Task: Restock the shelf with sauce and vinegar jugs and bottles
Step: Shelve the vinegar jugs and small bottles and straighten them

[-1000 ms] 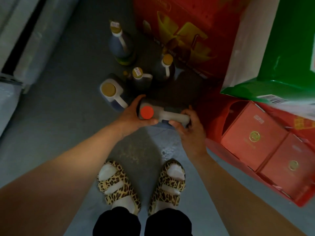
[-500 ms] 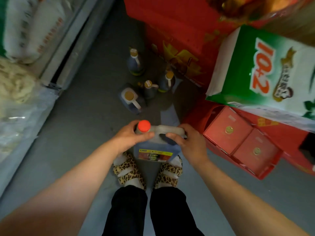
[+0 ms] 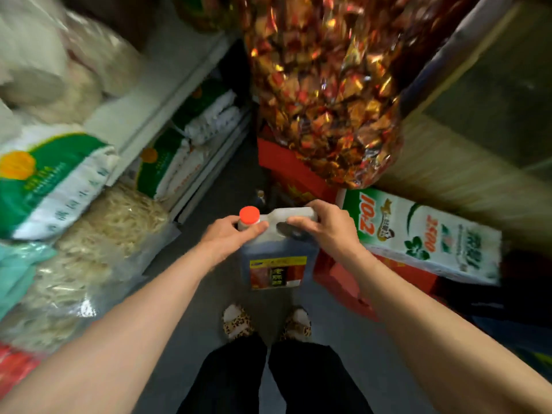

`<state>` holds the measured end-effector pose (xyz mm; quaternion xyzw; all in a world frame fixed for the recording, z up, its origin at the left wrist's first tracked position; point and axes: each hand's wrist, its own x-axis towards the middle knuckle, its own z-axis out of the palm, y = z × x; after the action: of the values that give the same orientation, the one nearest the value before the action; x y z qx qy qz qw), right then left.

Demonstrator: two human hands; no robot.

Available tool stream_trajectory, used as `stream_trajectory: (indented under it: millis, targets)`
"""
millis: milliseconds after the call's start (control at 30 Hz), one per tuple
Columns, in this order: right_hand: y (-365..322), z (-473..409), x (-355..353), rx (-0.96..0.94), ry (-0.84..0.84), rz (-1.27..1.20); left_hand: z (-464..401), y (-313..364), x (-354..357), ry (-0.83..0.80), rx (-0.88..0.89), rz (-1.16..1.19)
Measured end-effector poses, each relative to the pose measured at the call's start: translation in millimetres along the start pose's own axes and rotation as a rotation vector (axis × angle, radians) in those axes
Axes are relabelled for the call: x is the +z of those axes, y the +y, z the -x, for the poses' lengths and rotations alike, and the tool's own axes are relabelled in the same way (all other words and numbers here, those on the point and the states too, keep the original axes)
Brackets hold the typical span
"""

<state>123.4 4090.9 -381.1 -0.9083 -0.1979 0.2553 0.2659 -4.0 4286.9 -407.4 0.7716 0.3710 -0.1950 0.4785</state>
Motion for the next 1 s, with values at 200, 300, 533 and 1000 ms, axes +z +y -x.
stream_trajectory:
  millis: [200,300,533,1000]
  targets:
    - [-118.1,7.1,-104.7,-0.092,0.099,0.039,67.1,95.4,-105.0,0.137,0.108,0.062]
    - [-161.9,8.5,-144.4,-0.151,0.138,0.005,93.7,137.1,-146.8,0.251,0.152,0.032]
    - [-263.5,-21.0,-242.5,-0.340,0.223,-0.064,128.5,225.8,-238.0,0.521,0.276,-0.002]
    - [-405.4,-195.6,-412.7,-0.791,0.201,0.024,93.8,403.0,-363.1,0.942,0.243,0.068]
